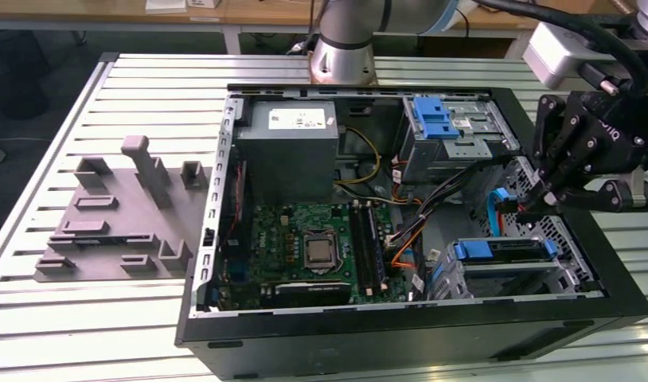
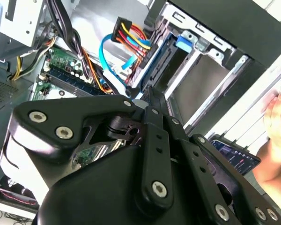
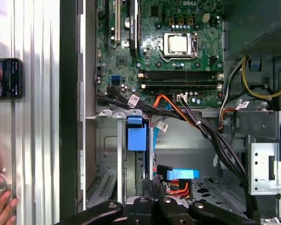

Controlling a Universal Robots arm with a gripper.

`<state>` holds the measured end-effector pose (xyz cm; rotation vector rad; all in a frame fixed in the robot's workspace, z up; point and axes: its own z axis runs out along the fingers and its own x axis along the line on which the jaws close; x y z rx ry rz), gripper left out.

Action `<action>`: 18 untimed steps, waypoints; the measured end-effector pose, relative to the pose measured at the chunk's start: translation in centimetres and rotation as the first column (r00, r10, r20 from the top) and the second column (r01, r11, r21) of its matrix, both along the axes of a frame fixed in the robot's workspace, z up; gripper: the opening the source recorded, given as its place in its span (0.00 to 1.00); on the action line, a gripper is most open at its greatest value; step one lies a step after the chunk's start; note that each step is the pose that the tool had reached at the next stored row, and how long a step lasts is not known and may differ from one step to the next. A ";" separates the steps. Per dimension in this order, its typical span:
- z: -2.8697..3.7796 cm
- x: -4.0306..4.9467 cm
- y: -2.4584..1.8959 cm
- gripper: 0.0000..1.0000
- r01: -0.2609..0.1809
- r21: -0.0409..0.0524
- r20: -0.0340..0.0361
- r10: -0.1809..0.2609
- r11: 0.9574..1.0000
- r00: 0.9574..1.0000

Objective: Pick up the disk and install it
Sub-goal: 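Insert the first disk wire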

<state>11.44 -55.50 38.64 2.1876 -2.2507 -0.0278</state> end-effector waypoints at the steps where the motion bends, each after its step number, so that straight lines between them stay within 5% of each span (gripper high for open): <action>1: -0.07 0.11 0.11 0.11 0.000 0.000 0.000 0.000 1.000 1.000; 6: -0.63 0.86 0.81 0.11 0.000 0.000 0.000 0.000 1.000 1.000; 10: -1.19 0.96 0.98 0.11 0.000 0.000 0.003 0.000 1.000 1.000; 13: -1.63 0.99 1.14 0.24 0.000 0.000 0.006 0.000 1.000 1.000; 18: -2.25 1.12 1.49 0.24 0.000 0.000 0.010 0.000 1.000 1.000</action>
